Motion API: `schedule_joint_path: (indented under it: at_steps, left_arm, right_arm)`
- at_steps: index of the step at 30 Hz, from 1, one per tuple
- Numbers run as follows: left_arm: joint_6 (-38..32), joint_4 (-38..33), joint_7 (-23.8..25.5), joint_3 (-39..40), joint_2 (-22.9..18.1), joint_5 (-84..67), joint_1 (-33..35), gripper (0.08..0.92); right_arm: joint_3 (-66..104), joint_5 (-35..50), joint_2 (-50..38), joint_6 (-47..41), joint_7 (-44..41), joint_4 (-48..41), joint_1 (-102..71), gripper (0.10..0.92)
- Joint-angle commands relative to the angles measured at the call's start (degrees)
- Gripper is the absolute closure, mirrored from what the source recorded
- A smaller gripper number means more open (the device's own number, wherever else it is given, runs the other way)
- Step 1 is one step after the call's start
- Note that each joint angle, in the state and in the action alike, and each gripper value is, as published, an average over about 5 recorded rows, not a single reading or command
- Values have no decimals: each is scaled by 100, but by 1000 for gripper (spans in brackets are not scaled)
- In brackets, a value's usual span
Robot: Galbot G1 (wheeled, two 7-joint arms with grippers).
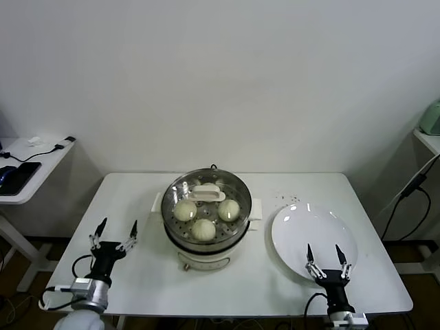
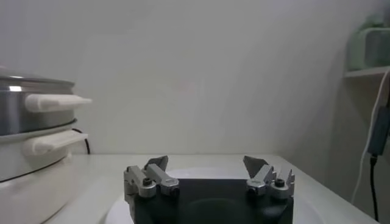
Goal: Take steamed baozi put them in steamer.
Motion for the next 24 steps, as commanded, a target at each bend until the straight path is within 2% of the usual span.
schedule_joint_path:
  at_steps: [1, 24]
  left_arm:
    - [-961, 1006, -3, -175, 102, -940, 219, 177]
    - [-1023, 592, 10, 162, -37, -681, 331, 177]
  right_arm:
    - [19, 61, -18, -47, 9, -101, 66, 203]
    - [-63, 102, -4, -60, -14, -199, 101, 203]
